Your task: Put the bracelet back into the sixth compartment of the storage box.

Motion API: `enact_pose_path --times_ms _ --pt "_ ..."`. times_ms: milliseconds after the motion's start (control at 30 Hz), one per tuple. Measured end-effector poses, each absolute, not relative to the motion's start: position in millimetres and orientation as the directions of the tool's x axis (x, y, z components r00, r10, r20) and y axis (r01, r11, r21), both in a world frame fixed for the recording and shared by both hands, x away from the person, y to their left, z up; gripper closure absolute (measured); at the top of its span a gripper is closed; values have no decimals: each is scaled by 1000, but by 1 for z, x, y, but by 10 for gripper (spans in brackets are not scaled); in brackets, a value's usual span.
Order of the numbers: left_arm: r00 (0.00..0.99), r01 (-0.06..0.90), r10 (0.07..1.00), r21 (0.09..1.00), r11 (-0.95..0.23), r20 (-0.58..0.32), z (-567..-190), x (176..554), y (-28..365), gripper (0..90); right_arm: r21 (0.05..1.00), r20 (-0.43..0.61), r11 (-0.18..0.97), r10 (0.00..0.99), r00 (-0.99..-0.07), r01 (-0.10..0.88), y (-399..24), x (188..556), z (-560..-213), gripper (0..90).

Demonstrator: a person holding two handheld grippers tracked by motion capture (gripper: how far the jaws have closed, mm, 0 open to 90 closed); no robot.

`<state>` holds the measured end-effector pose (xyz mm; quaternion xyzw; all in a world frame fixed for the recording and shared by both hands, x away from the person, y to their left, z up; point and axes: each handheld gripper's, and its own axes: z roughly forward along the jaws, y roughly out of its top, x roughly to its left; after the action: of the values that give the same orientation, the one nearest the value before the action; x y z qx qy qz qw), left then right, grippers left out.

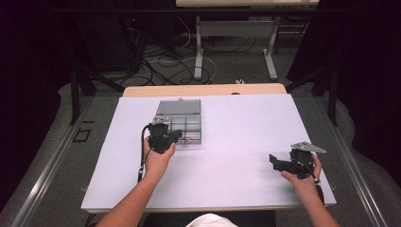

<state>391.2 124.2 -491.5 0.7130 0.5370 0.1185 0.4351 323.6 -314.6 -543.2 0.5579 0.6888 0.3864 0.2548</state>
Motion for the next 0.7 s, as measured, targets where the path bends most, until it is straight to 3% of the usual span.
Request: enact_pose_path --times_ms 700 --pt "385 659 877 751 -43 -287 -484 409 109 897 816 83 79 964 -251 573 -315 324 -544 54"
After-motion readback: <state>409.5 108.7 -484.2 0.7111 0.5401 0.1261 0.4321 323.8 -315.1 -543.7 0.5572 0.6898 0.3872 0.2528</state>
